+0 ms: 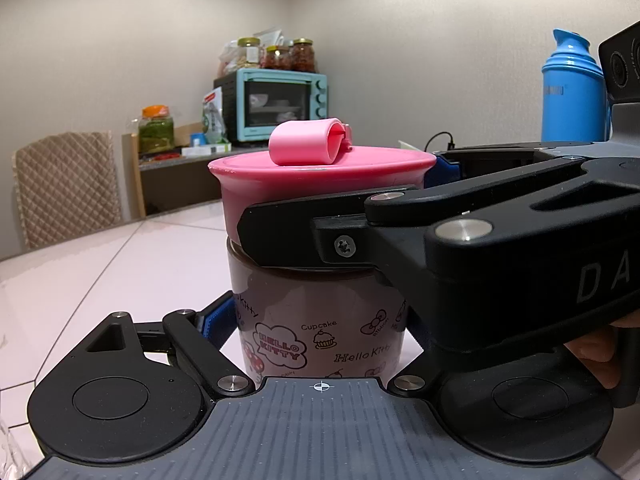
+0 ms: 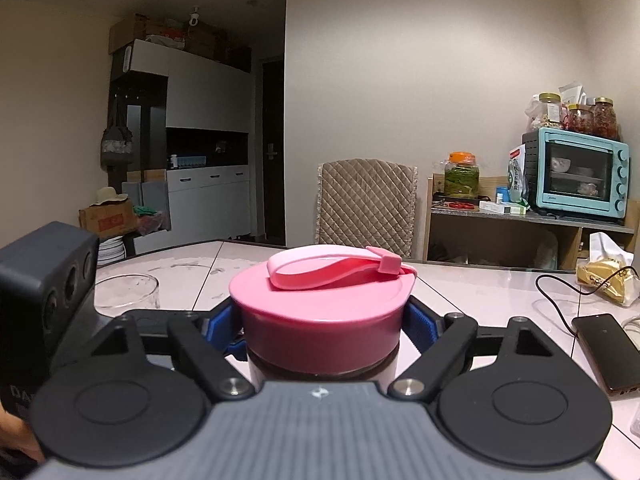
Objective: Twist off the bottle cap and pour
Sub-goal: 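Regrasp the pink cap with the right gripper, twist, and release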
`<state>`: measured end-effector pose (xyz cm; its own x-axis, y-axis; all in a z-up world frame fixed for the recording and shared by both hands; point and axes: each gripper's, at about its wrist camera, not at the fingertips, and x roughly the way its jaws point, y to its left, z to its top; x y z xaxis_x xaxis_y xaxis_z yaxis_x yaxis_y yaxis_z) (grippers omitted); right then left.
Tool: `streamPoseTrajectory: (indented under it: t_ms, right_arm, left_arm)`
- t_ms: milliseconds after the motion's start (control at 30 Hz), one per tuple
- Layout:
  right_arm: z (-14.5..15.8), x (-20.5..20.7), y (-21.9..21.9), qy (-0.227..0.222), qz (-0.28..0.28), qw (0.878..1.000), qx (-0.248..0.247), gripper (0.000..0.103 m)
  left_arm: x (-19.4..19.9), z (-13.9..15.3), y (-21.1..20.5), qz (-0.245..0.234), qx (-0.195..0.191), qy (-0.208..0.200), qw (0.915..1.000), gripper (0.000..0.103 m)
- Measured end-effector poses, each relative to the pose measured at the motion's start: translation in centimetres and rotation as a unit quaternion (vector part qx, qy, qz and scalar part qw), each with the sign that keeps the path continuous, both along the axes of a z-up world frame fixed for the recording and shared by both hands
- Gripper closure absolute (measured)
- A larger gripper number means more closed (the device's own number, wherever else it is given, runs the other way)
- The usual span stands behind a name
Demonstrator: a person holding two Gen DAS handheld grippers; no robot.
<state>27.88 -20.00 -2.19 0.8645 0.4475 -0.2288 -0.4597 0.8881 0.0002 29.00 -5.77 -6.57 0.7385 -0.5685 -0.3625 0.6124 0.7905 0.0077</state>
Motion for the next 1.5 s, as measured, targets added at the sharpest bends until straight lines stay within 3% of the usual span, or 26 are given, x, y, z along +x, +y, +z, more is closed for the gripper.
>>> streamPoseTrajectory:
  t_ms: [333, 600, 800, 933, 1067, 1300, 1500]
  right_arm:
    - [0.5, 2.3, -3.3, 0.009, 0.14, 0.99, -0.008, 0.018]
    - [1.5, 5.0, -5.4, 0.017, 0.268, 0.963, -0.026, 0.018]
    - [1.9, 6.1, -6.1, 0.021, 0.311, 0.95, -0.015, 0.018]
    - [2.0, 5.9, -6.1, 0.02, 0.306, 0.952, -0.015, 0.018]
    - [2.0, 5.5, -5.7, 0.024, 0.277, 0.96, -0.027, 0.008]
    - [2.5, 2.6, -4.5, 0.024, 0.17, 0.985, -0.02, 0.007]
    - [2.5, -0.4, -2.7, -0.009, 0.094, 0.995, -0.024, 0.007]
  left_arm:
    - [0.0, 0.1, 0.0, 0.0, 0.0, 0.0, 1.0, 0.013]
    - [0.0, 0.1, -0.1, 0.0, 0.0, 0.0, 1.0, 0.013]
    - [0.0, 0.1, -0.1, 0.0, 0.0, 0.0, 1.0, 0.013]
    - [0.0, 0.1, -0.1, 0.0, -0.001, 0.0, 1.0, 0.013]
    - [0.0, 0.1, -0.1, 0.0, -0.001, 0.0, 1.0, 0.013]
    - [0.0, 0.1, -0.1, 0.0, 0.0, 0.0, 1.0, 0.013]
    - [0.1, 0.1, -0.1, 0.0, 0.0, 0.0, 1.0, 0.013]
